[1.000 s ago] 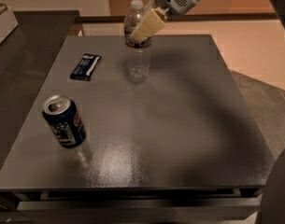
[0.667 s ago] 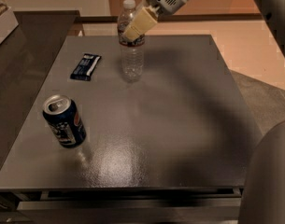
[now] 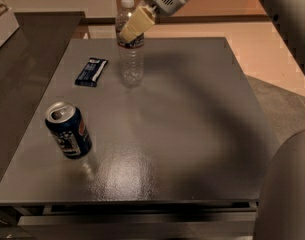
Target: Move water bottle near rxbar blueberry
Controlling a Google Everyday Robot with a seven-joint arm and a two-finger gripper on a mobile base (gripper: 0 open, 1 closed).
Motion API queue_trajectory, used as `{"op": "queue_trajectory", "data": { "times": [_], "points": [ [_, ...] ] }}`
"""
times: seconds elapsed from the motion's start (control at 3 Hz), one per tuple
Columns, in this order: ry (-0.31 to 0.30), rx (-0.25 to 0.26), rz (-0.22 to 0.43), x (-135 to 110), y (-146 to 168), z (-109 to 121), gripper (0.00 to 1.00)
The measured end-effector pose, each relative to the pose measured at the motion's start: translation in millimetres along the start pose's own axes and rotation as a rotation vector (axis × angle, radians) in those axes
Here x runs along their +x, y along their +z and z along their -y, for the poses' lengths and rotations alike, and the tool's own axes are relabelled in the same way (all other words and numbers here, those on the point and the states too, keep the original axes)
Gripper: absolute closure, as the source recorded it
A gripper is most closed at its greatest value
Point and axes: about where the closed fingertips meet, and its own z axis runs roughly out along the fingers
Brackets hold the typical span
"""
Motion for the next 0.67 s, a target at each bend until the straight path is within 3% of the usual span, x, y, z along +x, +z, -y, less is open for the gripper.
{"op": "queue_trajectory", "data": {
  "times": [0.67],
  "points": [
    [0.029, 0.033, 0.028, -14, 21, -8, 1.0]
  ]
}}
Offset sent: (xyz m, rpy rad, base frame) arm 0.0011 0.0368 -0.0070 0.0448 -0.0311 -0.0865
